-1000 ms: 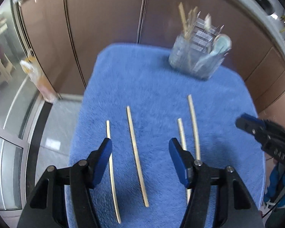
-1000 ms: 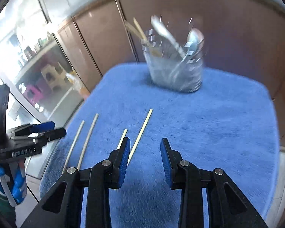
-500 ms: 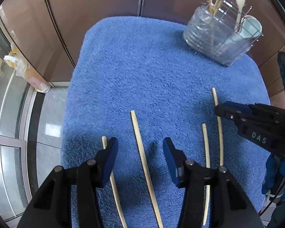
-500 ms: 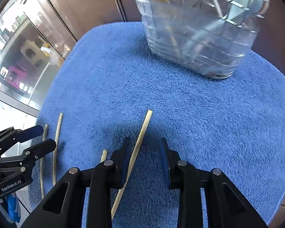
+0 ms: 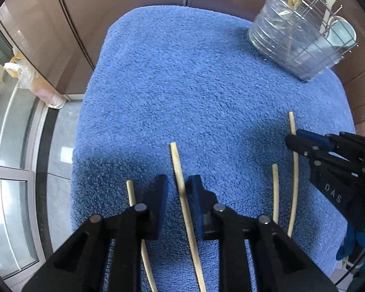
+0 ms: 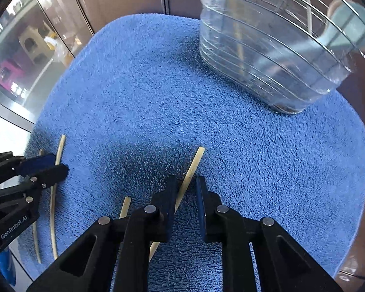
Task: Organize utensils
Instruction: 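Grasp a chopstick with the right tool while the left tool grasps another, then lift both chopsticks over the holder and open both tools to drop them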
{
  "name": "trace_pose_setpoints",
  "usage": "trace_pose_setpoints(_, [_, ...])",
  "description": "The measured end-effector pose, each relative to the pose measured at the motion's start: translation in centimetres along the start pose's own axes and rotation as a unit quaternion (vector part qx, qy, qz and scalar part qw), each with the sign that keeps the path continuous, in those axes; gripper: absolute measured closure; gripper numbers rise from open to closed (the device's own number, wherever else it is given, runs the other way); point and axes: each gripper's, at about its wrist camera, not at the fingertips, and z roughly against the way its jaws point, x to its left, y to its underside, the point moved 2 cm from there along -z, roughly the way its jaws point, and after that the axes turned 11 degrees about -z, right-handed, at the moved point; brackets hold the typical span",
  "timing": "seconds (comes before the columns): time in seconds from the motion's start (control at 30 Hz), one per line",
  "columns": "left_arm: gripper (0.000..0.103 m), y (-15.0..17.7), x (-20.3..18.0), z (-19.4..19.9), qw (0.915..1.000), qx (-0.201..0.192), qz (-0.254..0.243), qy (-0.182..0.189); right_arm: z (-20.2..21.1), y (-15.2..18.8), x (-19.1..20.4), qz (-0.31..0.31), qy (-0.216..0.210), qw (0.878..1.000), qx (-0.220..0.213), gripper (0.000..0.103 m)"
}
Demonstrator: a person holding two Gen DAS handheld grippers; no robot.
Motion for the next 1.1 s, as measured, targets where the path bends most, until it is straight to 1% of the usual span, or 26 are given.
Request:
trace_pose_setpoints(0.03, [0.092, 0.0, 0.1, 0.0, 1.0000, -0.002, 0.004, -0.005, -0.3, 0.0, 0.3, 0.001, 0.003, 1.000, 0.000, 0.091])
trace_pose_setpoints(0.07, [0.096, 0.1, 0.2, 0.1, 0.9999, -0.005, 0.010, -0.008, -0.3, 0.0, 0.6, 0.000, 0.005, 1.000, -0.002, 0.091])
trace_pose_setpoints(0.1, [0.098, 0.2, 0.3, 0.2, 0.9998, -0.009, 0.017, -0.003, -0.4, 0.4, 1.9, -0.002, 0.007, 1.000, -0.005, 0.092])
trace_pose_setpoints(0.17, [0.098, 0.4, 0.7, 0.6, 0.9992, -0.025, 0.032, 0.006, -0.3, 0.9, 2.2, -0.002, 0.003, 1.000, -0.019, 0.095])
trace_pose_setpoints(0.2, [0.098, 0.7, 0.9, 1.3, 0.9984, -0.042, 0.039, 0.008, -0.1, 1.1, 2.1, -0.002, 0.001, 1.000, -0.024, 0.098])
trace_pose_setpoints(0.27, [0.098, 1.2, 1.2, 2.2, 0.9969, -0.064, 0.043, 0.015, 0.8, 2.0, 1.7, -0.005, -0.022, 0.999, -0.040, 0.098])
trace_pose_setpoints(0.33, [0.098, 1.8, 1.1, 3.6, 0.9945, -0.093, 0.044, 0.019, 1.6, 2.7, 1.6, -0.007, -0.031, 0.998, -0.056, 0.098])
trace_pose_setpoints(0.4, [0.098, 2.5, 0.8, 5.4, 0.9901, -0.132, 0.044, 0.022, 3.0, 3.8, 1.3, -0.007, -0.051, 0.995, -0.082, 0.098])
trace_pose_setpoints(0.47, [0.098, 3.0, 0.3, 6.8, 0.9864, -0.158, 0.044, 0.013, 4.2, 5.0, 0.8, -0.010, -0.073, 0.992, -0.104, 0.098])
trace_pose_setpoints(0.53, [0.098, 4.0, -0.2, 8.5, 0.9805, -0.191, 0.043, 0.011, 5.2, 6.1, 0.1, -0.014, -0.086, 0.989, -0.123, 0.098])
trace_pose_setpoints(0.6, [0.098, 4.8, -0.6, 9.8, 0.9758, -0.214, 0.044, 0.006, 6.6, 7.5, -0.6, -0.020, -0.110, 0.983, -0.146, 0.098])
trace_pose_setpoints(0.77, [0.098, 6.1, -1.8, 12.7, 0.9658, -0.256, 0.041, -0.004, 10.3, 10.9, -2.7, -0.037, -0.150, 0.966, -0.208, 0.098])
trace_pose_setpoints(0.83, [0.098, 6.1, -2.5, 13.8, 0.9609, -0.274, 0.041, -0.002, 11.8, 11.3, -4.0, -0.039, -0.159, 0.959, -0.230, 0.098])
trace_pose_setpoints(0.87, [0.098, 5.9, -2.8, 14.7, 0.9578, -0.284, 0.041, 0.000, 13.0, 11.6, -4.1, -0.038, -0.160, 0.954, -0.249, 0.098])
trace_pose_setpoints(0.9, [0.098, 5.5, -3.1, 15.9, 0.9524, -0.302, 0.042, 0.002, 14.0, 11.5, -4.4, -0.037, -0.159, 0.951, -0.262, 0.098])
trace_pose_setpoints(0.97, [0.098, 4.6, -3.6, 18.1, 0.9415, -0.334, 0.041, 0.002, 16.5, 10.7, -4.0, -0.034, -0.158, 0.939, -0.302, 0.098])
trace_pose_setpoints(1.03, [0.098, 3.4, -3.9, 19.9, 0.9310, -0.363, 0.041, 0.005, 19.4, 9.2, -4.8, -0.032, -0.161, 0.924, -0.345, 0.098])
trace_pose_setpoints(1.1, [0.098, 1.6, -4.3, 21.8, 0.9177, -0.395, 0.043, 0.012, 22.3, 7.5, -5.3, -0.030, -0.164, 0.903, -0.396, 0.098])
